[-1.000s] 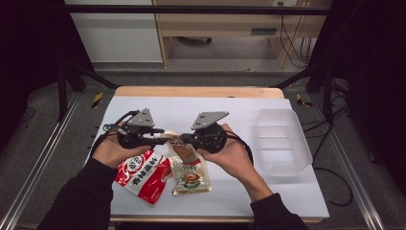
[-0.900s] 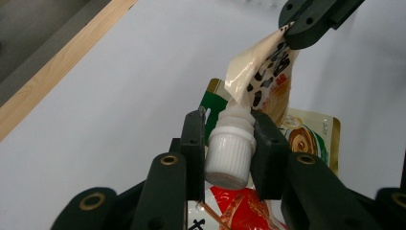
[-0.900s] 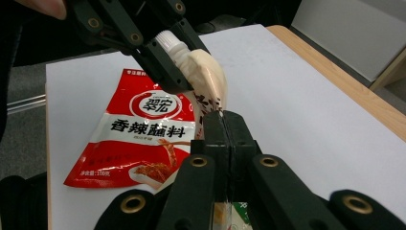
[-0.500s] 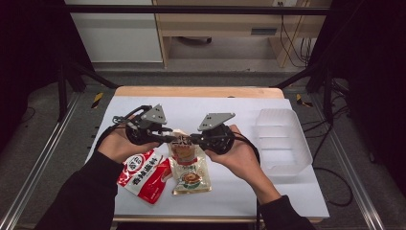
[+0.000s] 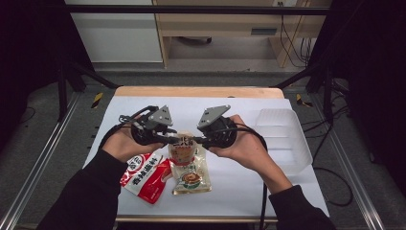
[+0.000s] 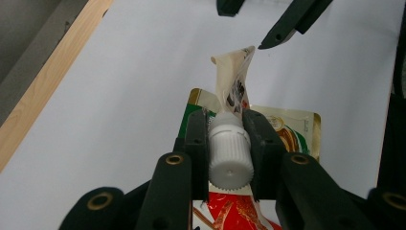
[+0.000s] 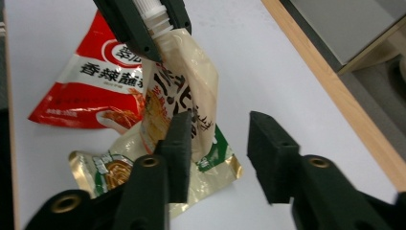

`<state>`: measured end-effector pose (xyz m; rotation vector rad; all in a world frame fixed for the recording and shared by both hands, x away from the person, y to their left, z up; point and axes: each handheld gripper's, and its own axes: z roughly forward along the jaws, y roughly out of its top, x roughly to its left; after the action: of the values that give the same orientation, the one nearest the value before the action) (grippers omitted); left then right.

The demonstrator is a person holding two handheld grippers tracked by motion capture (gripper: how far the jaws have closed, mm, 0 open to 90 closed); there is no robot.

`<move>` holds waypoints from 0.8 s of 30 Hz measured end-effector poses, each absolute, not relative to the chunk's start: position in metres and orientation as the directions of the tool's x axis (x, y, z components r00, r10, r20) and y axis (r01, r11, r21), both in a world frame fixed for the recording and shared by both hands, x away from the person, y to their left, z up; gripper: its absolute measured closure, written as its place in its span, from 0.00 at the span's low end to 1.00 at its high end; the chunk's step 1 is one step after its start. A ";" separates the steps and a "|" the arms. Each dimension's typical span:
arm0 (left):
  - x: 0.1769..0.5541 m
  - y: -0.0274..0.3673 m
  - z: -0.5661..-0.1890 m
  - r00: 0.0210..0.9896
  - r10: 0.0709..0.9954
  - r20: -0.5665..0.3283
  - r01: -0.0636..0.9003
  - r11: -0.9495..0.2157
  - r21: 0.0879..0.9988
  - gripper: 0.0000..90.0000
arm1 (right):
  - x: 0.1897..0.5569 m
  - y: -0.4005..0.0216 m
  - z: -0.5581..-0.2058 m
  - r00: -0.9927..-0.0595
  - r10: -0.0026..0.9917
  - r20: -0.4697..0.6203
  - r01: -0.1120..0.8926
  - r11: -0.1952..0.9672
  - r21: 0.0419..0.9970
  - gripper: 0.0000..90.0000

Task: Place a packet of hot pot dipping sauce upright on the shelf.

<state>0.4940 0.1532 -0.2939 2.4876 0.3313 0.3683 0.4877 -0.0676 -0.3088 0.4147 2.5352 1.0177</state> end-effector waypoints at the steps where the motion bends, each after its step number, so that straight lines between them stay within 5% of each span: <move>1: 0.494 0.153 -0.294 0.931 0.316 0.184 0.150 -0.790 0.595 0.82 | 0.490 -0.064 -0.307 -0.888 0.388 -0.247 0.120 0.713 0.691 0.56; 8: 0.493 0.153 -0.294 0.933 0.310 0.183 0.144 -0.787 0.600 0.82 | 0.500 -0.052 -0.305 -0.922 0.306 -0.237 0.097 0.776 0.624 0.28; 11: 0.492 0.152 -0.294 0.934 0.305 0.186 0.137 -0.787 0.602 0.82 | 0.502 -0.049 -0.304 -0.931 0.286 -0.226 0.090 0.781 0.618 0.30; 12: 0.492 0.153 -0.294 0.934 0.304 0.186 0.135 -0.786 0.604 0.82 | 0.504 -0.047 -0.303 -0.936 0.273 -0.222 0.081 0.783 0.617 0.41; 21: 0.492 0.154 -0.295 0.937 0.302 0.177 0.134 -0.777 0.615 0.82 | 0.510 -0.041 -0.307 -0.953 0.251 -0.172 0.092 0.775 0.625 0.66; 24: 0.492 0.156 -0.295 0.937 0.303 0.174 0.134 -0.771 0.622 0.82 | 0.511 -0.039 -0.309 -0.956 0.244 -0.165 0.094 0.784 0.613 0.85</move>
<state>0.4924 0.1555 -0.2954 2.4521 0.3089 0.3511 0.5112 -0.0388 -0.3090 0.2644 2.7403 0.9233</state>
